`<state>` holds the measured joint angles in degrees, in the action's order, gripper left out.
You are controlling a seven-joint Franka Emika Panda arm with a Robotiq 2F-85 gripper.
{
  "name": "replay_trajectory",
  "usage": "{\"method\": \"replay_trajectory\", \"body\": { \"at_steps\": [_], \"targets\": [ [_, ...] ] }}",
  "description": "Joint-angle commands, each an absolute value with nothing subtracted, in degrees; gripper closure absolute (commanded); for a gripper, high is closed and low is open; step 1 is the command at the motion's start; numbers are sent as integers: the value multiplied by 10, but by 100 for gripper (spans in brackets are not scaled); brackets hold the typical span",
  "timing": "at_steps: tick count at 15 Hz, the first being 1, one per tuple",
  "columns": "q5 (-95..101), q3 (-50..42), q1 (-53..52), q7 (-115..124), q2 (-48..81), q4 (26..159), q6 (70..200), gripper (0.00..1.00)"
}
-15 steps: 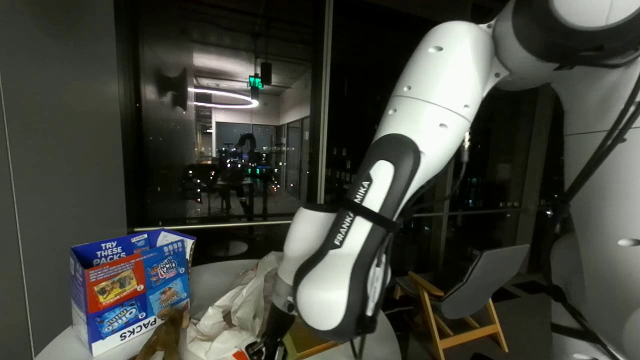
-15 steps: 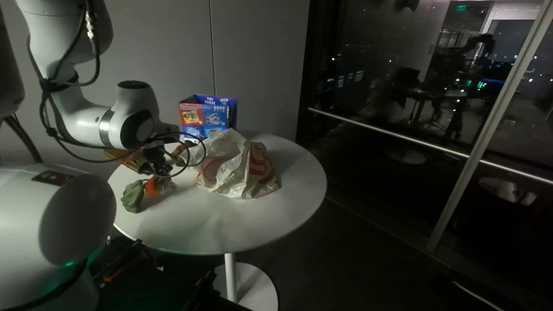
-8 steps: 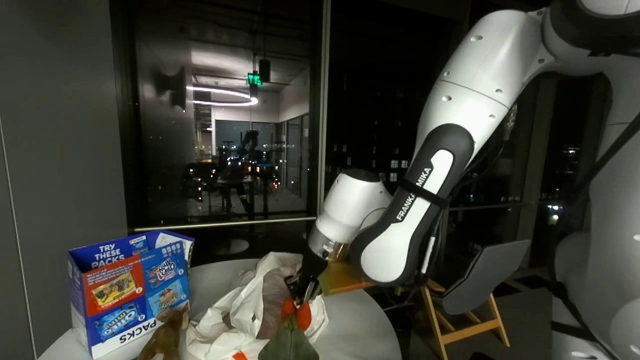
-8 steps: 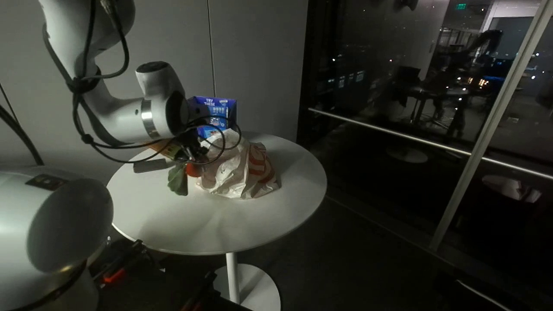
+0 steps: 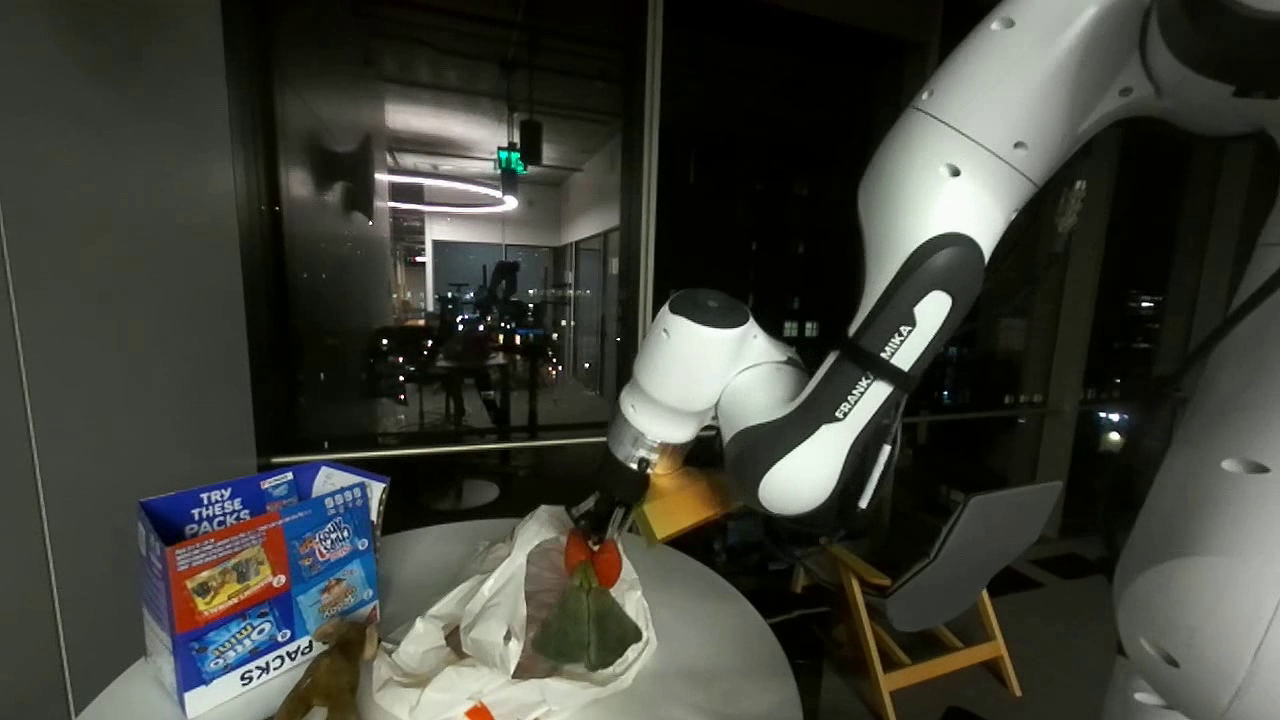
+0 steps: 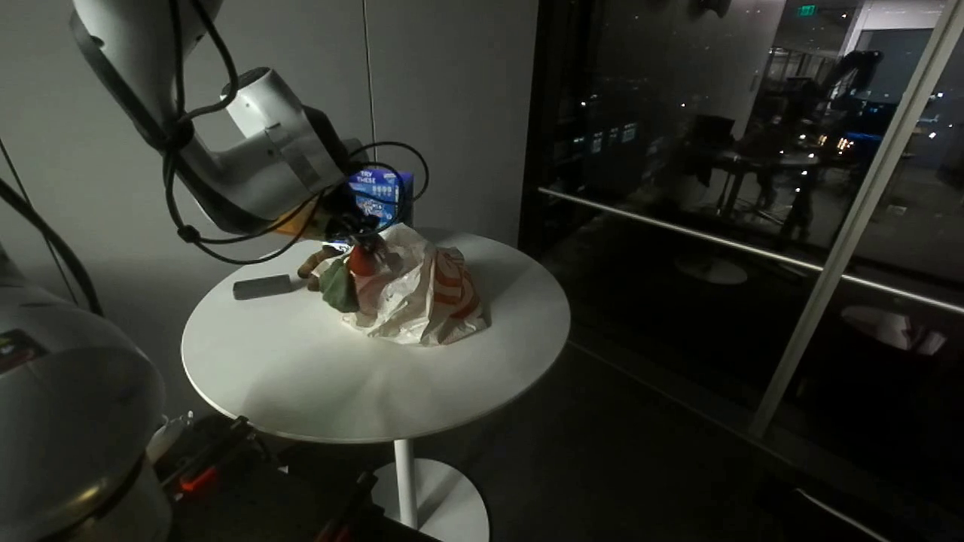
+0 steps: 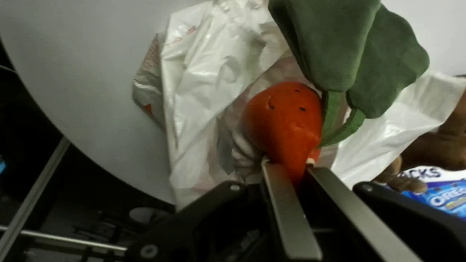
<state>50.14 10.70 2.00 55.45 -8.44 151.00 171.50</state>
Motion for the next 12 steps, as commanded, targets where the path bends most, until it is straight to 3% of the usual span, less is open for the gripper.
{"method": "replay_trajectory", "body": {
  "at_steps": [1,12],
  "targets": [
    [551,145,16,598,-33,1473,1728,91],
    [706,125,32,707,107,1339,1614,91]
  ]
}}
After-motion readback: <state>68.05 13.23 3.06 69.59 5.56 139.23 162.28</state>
